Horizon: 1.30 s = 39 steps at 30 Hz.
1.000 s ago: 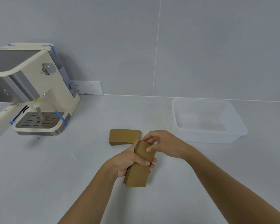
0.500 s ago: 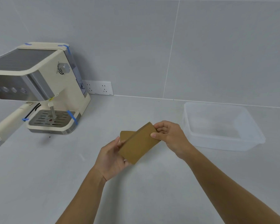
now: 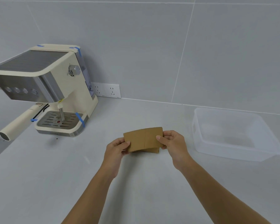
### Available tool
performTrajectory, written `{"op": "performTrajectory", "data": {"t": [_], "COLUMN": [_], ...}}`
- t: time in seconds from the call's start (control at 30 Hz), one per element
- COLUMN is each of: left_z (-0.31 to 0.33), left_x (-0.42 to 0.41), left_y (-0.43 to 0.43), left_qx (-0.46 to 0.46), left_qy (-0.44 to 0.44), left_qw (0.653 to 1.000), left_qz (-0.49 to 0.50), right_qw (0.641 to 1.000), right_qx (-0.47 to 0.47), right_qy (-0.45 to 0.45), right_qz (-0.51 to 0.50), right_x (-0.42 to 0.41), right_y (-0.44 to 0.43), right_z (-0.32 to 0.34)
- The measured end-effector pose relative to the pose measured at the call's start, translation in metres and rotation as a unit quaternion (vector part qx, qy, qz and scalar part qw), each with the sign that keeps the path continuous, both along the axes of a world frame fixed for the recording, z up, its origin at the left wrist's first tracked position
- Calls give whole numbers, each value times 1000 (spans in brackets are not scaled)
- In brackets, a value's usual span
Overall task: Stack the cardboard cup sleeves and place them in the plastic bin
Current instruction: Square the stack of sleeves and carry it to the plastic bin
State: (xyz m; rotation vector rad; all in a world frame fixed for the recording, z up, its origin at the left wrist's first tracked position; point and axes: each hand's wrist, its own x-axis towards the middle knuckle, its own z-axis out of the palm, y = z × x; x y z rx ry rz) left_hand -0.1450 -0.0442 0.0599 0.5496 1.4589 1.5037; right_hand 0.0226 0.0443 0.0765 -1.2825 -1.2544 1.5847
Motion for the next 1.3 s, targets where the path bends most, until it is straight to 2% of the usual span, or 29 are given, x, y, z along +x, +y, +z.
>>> {"op": "performTrajectory", "data": {"t": [0.2, 0.37, 0.5, 0.77, 0.93, 1.0, 1.17, 1.3], "left_z": [13, 6, -4, -17, -23, -22, -7, -4], "left_x": [-10, -15, -14, -7, -10, -14, -28, -31], "left_y": [28, 42, 46, 50, 55, 57, 67, 76], "left_qx": [-64, -123, -173, -197, -223, -242, -285, -309], "left_qy": [123, 177, 181, 192, 251, 244, 133, 161], "left_qw": [990, 976, 968, 961, 942, 938, 942, 924], "left_qz": [16, -6, -25, -27, -25, -37, -114, -159], "right_qw": [997, 994, 990, 981, 974, 970, 960, 952], "right_qx": [-20, -40, -56, -80, -80, -89, -161, -165], "right_qy": [-68, -96, -123, -169, -203, -215, -210, -225], "right_qz": [12, 23, 35, 49, 68, 75, 89, 124], "right_x": [-8, -12, -12, -9, -8, -8, -10, -16], "right_y": [13, 19, 22, 27, 31, 34, 44, 47], "right_z": [-3, -8, -14, -30, -35, -35, -27, -25]}}
